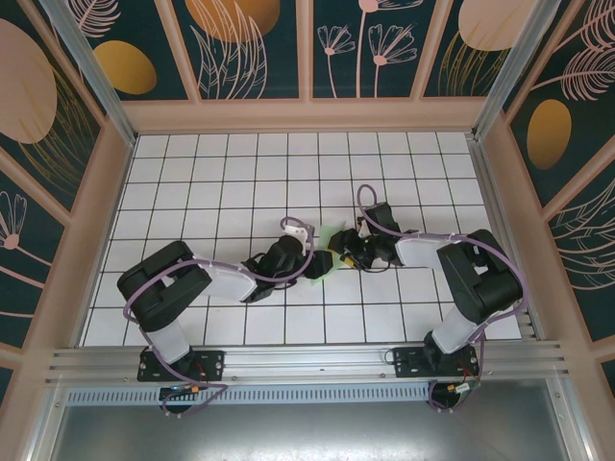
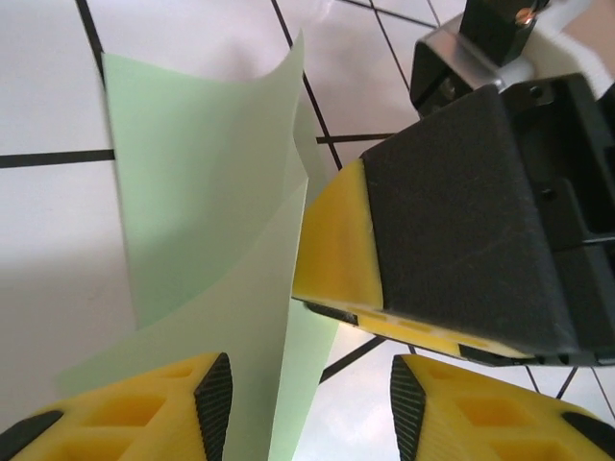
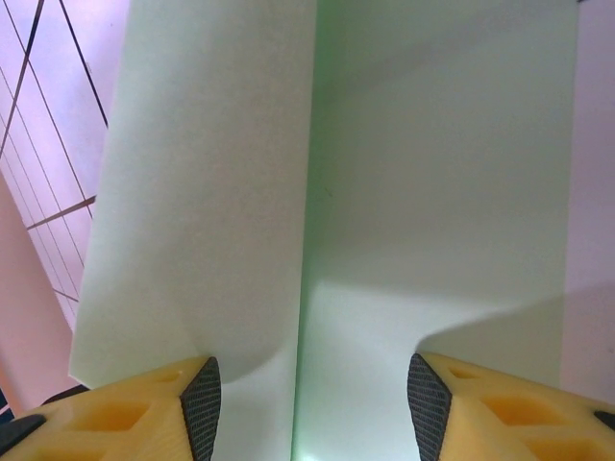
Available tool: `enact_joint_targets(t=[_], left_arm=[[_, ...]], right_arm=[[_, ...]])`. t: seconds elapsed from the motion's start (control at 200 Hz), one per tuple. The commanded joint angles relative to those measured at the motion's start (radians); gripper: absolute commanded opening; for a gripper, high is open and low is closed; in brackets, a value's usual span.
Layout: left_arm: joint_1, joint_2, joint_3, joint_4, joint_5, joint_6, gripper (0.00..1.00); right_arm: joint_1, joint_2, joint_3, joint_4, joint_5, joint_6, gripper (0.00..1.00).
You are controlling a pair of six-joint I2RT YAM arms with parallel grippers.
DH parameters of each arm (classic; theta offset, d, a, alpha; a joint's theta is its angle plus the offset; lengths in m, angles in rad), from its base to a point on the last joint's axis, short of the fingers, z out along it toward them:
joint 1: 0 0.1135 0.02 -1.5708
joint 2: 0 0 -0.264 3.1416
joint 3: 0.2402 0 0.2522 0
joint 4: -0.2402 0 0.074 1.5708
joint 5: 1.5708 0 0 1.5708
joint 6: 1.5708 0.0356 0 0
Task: Fold a paper plane with a square sheet of paper (pick it up from the middle)
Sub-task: Fourth fold the wing at the center of the table.
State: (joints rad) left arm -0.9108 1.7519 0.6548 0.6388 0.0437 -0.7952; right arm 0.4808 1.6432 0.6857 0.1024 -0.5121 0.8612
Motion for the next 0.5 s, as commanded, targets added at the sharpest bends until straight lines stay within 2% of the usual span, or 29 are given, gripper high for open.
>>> enact_joint_targets(t=[0.0,0.185,0.495], left_arm=[[0.001,0.032,0.051,-0.106,0.013,-0.025,0.5],[0.001,0.062,0.08,-0.158,-0.022,-0.037,0.48],[0.002,0.065,0.093,-0.152,-0.044,-0.014,0.24]], right_arm=[[0.018,0.071,-0.005,-0.026,0.092,-0.045,0.58],[0.018,0.069,-0.001,-0.03,0.083,-0.049,0.58],[0.017,0.023,0.015,-0.051,0.071,-0.081,0.56]])
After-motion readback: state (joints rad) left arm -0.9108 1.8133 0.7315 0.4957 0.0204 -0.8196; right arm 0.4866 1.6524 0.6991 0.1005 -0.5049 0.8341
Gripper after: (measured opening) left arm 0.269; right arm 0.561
